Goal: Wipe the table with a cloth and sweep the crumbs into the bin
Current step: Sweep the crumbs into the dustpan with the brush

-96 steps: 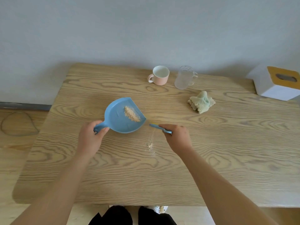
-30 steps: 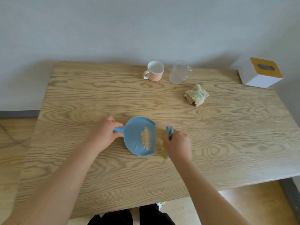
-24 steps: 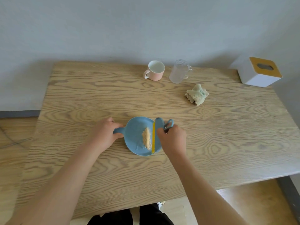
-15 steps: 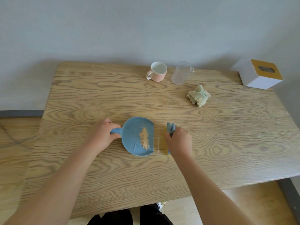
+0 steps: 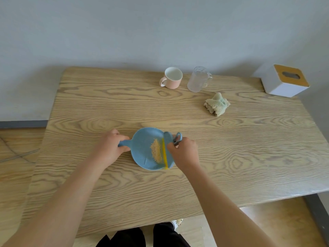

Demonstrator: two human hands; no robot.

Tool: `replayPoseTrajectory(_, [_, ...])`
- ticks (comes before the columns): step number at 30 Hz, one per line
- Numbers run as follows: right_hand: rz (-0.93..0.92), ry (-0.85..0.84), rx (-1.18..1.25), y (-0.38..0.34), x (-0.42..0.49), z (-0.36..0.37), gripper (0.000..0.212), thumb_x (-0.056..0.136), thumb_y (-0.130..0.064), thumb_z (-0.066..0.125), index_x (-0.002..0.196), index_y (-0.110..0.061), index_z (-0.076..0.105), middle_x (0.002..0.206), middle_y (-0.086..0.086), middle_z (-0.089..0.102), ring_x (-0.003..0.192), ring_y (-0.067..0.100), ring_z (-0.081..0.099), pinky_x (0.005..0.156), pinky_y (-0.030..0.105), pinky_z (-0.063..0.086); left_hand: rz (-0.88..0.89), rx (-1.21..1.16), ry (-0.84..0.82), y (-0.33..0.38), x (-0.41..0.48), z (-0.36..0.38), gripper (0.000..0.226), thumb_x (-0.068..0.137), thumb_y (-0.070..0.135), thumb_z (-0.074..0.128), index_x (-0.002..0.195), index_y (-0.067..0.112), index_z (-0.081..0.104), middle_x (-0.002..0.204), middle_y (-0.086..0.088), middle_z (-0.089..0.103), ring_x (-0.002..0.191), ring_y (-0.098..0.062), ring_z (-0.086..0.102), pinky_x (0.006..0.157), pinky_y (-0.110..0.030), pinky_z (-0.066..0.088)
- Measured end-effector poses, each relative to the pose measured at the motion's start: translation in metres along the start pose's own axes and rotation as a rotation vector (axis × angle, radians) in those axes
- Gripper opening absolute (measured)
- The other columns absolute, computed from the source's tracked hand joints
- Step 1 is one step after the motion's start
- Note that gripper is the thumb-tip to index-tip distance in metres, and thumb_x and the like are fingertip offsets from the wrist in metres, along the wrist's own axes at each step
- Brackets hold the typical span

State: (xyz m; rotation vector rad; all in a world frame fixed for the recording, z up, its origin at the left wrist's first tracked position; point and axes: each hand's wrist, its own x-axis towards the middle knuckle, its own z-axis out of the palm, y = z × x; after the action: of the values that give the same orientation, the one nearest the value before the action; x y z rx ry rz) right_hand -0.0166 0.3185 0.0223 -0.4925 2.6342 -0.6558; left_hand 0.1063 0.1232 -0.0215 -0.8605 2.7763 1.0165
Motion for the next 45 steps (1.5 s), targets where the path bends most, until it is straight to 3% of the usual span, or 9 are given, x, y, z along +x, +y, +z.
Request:
replayPoseTrajectory(3, [0.031,0.072,0.182,-0.002,0.001,-0.003,0.025,0.082,-0.018,0.055,0.063,-0.001,0.052,0.05,0.002,0.042,0.048,0.015,0.035,0.045,0.025,0.028,0.007,-0.003,-0.004,-0.001,0.0,-0.001,0.033,0.083,0.026,0.07,0.115,0.023,0.067,0.096,0.004,0.047,0.09,-0.015,0.048,0.076,-0.027,0.035])
replayPoseTrajectory(7, [0.022,0.267,-0.011,0.013,0.007,-0.017,0.027,0.085,-0.018,0.052,0.061,-0.009,0.043,0.053,-0.002,0.042,0.049,0.014,0.037,0.043,0.025,0.026,-0.016,0.005,0.024,-0.009,-0.003,-0.008,0.034,0.083,0.024,0.07,0.116,0.021,0.066,0.097,0.004,0.047,0.089,-0.015,0.049,0.077,-0.027,0.035])
replayPoseTrajectory(14, [-0.014,-0.02,0.145,-0.006,0.002,0.004,0.026,0.084,-0.021,0.054,0.066,-0.002,0.054,0.054,0.004,0.046,0.051,0.017,0.04,0.047,0.026,0.031,-0.01,0.021,0.033,-0.006,-0.005,-0.003,0.037,0.084,0.025,0.069,0.12,0.021,0.064,0.096,0.004,0.046,0.09,-0.013,0.045,0.078,-0.026,0.034])
replayPoseTrajectory(19, [-0.007,0.204,0.061,0.011,0.01,-0.011,0.029,0.084,-0.017,0.052,0.058,-0.011,0.041,0.051,-0.001,0.041,0.047,0.014,0.034,0.045,0.027,0.027,-0.035,-0.002,0.03,-0.011,-0.007,-0.004,0.036,0.083,0.024,0.07,0.118,0.02,0.065,0.098,0.003,0.048,0.091,-0.015,0.048,0.079,-0.027,0.035])
replayPoseTrajectory(23, [-0.067,0.039,-0.06,0.002,0.004,-0.006,0.036,0.088,-0.02,0.049,0.055,-0.017,0.034,0.051,-0.002,0.039,0.047,0.013,0.035,0.044,0.025,0.024,-0.043,-0.01,0.026,-0.011,-0.01,-0.002,0.035,0.083,0.023,0.07,0.117,0.021,0.065,0.101,0.001,0.049,0.092,-0.017,0.048,0.08,-0.028,0.036])
replayPoseTrajectory(29, [0.039,0.097,0.231,0.0,0.014,-0.013,0.021,0.082,-0.021,0.057,0.072,-0.003,0.06,0.052,0.002,0.049,0.048,0.017,0.043,0.047,0.026,0.033,-0.117,-0.155,0.089,-0.017,-0.014,-0.004,0.033,0.08,0.022,0.073,0.112,0.018,0.066,0.104,-0.002,0.053,0.089,-0.016,0.052,0.079,-0.026,0.035])
replayPoseTrajectory(34, [0.165,0.173,0.253,0.017,0.026,-0.03,0.03,0.078,-0.017,0.061,0.054,-0.005,0.046,0.046,0.004,0.041,0.044,0.016,0.035,0.045,0.025,0.025,-0.216,-0.269,0.259,-0.027,-0.019,-0.012,0.03,0.082,0.022,0.07,0.11,0.015,0.066,0.108,-0.005,0.062,0.09,-0.017,0.056,0.078,-0.027,0.038])
replayPoseTrajectory(41, [0.277,-0.129,0.622,0.004,0.009,0.012,0.014,0.081,-0.016,0.069,0.078,-0.002,0.066,0.059,0.006,0.063,0.043,0.013,0.058,0.045,0.022,0.049,-0.28,-0.383,0.377,-0.018,-0.023,-0.01,0.032,0.084,0.022,0.068,0.114,0.014,0.065,0.105,0.0,0.065,0.093,-0.018,0.058,0.077,-0.027,0.039])
replayPoseTrajectory(45, [0.372,-0.024,0.563,0.022,0.017,0.008,0.013,0.08,-0.014,0.067,0.069,-0.008,0.063,0.061,0.007,0.065,0.054,0.02,0.065,0.053,0.031,0.056,-0.296,-0.377,0.4,-0.011,-0.023,-0.008,0.033,0.084,0.022,0.068,0.115,0.014,0.065,0.107,-0.001,0.064,0.093,-0.016,0.057,0.079,-0.027,0.039])
